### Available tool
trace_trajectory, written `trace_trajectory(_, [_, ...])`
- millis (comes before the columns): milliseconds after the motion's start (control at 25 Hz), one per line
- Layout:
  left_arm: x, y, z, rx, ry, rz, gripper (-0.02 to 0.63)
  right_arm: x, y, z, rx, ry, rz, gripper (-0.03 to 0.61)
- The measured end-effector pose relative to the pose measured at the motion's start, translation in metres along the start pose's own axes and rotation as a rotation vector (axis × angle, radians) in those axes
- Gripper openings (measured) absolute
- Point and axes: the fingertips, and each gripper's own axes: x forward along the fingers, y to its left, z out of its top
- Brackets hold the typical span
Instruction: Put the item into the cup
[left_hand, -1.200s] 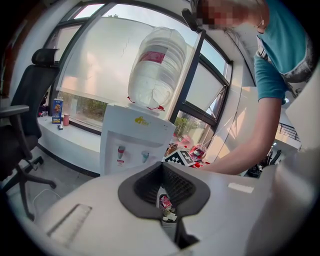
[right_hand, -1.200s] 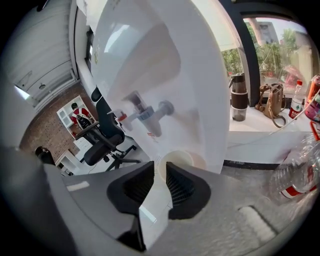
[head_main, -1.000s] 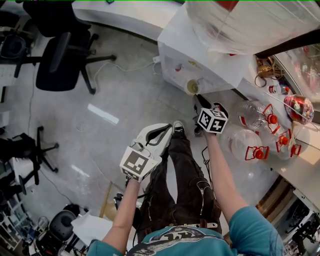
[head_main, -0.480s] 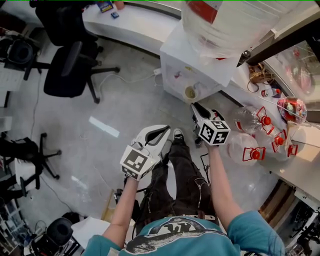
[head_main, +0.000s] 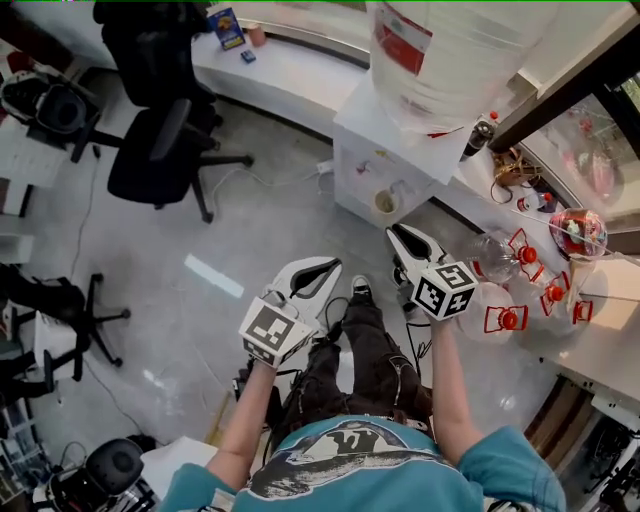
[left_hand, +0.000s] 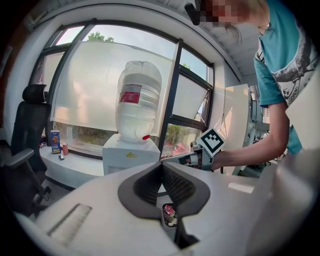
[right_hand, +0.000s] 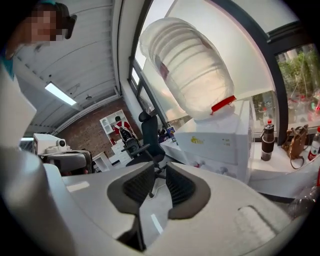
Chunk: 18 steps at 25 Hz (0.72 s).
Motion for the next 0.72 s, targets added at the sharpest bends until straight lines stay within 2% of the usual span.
trace_trajectory(360, [-0.031, -0.036, 0.014, 0.004, -0.02, -0.033, 0.012, -0.035, 0.063, 0.024, -0.092, -0.034, 0.056, 0.074])
trace_trajectory(520, [-0.052, -0.051, 0.011, 0.022, -0.025, -0.037, 0.012, -0.048, 0.093, 0.019, -0.129, -0.045, 0.076, 0.074])
trace_trajectory(720, [-0.087, -0.061, 0.001, -0.002, -0.03, -0.011, 0.012, -0.063, 0.134, 0.009, -0.156, -0.06, 0.103, 0.074])
